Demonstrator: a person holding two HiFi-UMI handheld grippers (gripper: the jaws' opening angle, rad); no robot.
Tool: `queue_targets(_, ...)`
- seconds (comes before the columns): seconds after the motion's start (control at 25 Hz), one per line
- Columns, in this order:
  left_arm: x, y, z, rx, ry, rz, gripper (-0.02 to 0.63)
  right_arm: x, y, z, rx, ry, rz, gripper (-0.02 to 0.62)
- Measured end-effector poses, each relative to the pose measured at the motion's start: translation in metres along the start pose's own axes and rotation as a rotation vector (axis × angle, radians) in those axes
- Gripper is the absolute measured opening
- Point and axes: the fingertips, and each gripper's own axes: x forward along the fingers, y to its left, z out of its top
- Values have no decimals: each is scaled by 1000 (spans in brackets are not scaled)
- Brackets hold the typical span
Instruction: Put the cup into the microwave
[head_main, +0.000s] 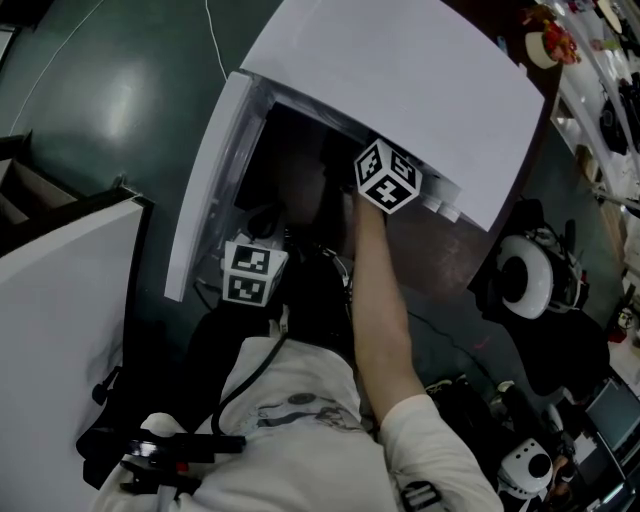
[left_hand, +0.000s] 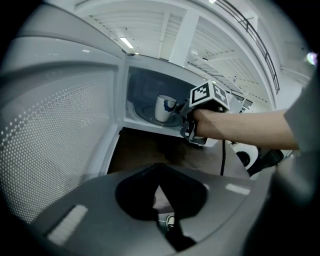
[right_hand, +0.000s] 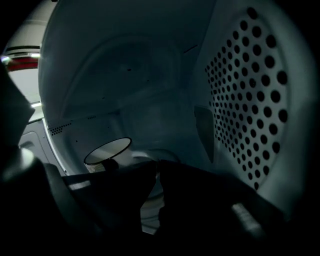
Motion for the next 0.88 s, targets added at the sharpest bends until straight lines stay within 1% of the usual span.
queue_targets(0.16, 2, 0, 0, 0, -2, -6, 0, 1, 0, -1, -12, -17, -8, 29)
queue_targets(0.36, 2, -3, 1, 2, -3, -11, 0, 0, 1, -1, -26, -19, 7, 35)
queue_targets(0.44, 2, -4, 1, 2, -2, -13, 0, 0, 2, -3, -26, -5, 21, 51)
queue_targets(0.52, 2, -4, 1, 3, -2, -14, 0, 0, 4, -8, -31, 14, 37, 92)
queue_targets(0.72, 2, -5, 0, 5, -5, -19, 0, -9, 11, -23, -62, 53, 67, 103)
queue_targets(0.88, -1, -4, 3, 6, -16, -29, 0, -25, 19, -36, -96, 85, 95, 98)
